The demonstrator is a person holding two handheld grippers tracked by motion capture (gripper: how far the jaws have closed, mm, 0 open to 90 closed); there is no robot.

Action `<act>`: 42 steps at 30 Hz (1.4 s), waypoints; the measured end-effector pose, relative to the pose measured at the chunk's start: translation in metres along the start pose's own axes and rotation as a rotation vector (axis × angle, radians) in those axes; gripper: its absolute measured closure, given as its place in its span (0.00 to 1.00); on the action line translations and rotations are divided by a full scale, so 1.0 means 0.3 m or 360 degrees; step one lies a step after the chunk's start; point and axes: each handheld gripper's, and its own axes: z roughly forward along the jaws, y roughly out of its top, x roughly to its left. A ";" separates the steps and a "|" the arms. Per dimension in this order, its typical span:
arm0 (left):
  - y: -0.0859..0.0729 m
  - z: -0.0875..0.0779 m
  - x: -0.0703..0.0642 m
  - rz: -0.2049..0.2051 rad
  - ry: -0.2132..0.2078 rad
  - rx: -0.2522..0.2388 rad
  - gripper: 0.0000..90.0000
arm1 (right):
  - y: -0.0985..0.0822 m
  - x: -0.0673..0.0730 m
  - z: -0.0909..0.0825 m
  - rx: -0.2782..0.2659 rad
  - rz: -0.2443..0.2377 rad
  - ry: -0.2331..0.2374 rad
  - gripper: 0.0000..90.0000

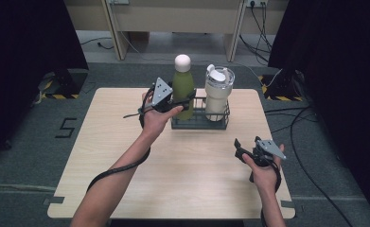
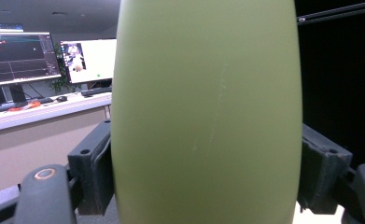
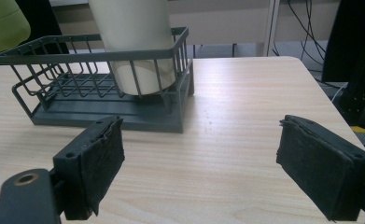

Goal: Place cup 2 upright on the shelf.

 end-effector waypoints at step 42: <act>-0.051 0.146 0.079 -0.0070 0.0089 0.0080 0.23 | -0.005 -0.010 0.006 0.0009 0.0004 -0.0006 0.16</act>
